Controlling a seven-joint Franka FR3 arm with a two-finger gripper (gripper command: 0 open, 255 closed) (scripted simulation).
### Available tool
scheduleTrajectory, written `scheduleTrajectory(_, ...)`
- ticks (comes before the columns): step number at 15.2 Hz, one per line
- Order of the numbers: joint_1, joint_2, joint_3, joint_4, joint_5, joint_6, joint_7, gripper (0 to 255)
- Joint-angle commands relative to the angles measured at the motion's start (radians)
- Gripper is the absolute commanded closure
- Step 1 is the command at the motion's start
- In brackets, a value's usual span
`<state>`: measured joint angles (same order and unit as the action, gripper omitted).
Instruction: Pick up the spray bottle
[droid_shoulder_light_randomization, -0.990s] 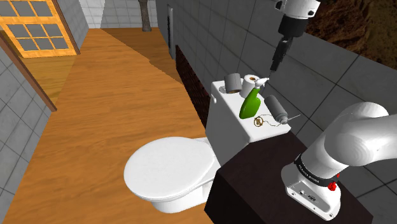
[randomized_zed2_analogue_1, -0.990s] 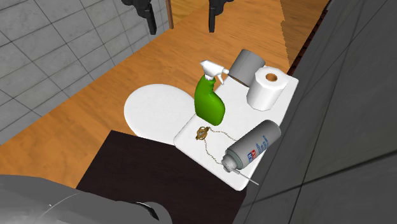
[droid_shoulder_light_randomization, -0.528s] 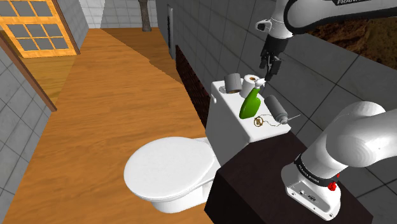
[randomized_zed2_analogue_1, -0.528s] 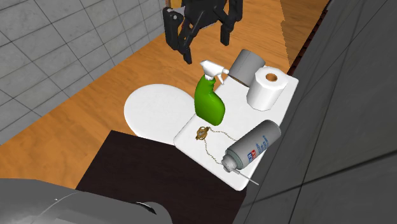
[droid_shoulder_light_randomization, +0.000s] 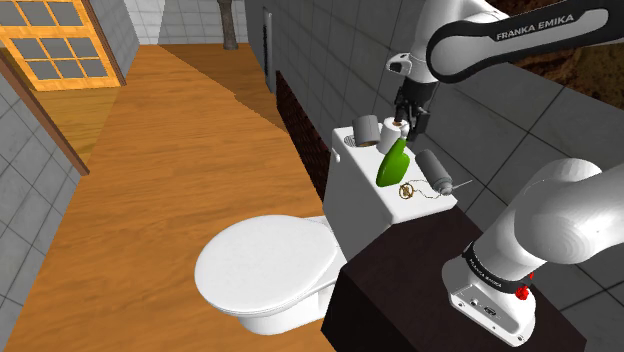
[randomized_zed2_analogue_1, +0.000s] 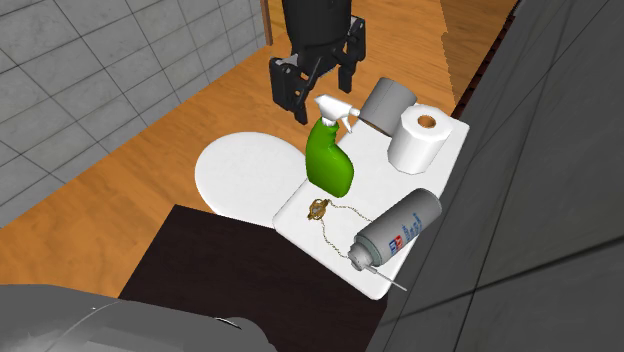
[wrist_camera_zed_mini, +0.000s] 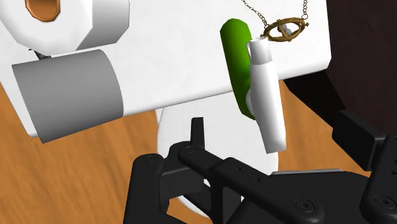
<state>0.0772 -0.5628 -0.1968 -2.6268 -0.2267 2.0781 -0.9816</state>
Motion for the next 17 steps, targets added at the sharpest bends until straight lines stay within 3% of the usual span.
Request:
scheduleTrajectory(1,0.0,0.012,-0.002,-0.014,-0.003,0.026,0.002,0)
scheduleTrajectory(2,0.0,0.012,-0.002,-0.014,-0.003,0.026,0.002,0)
scheduleTrajectory(3,0.0,0.012,-0.002,-0.013,-0.002,0.026,0.003,255)
scheduleTrajectory(12,0.0,0.012,-0.002,-0.014,-0.003,0.026,0.002,255)
scheduleTrajectory(17,0.003,-0.015,0.005,0.036,0.006,-0.05,-0.005,255)
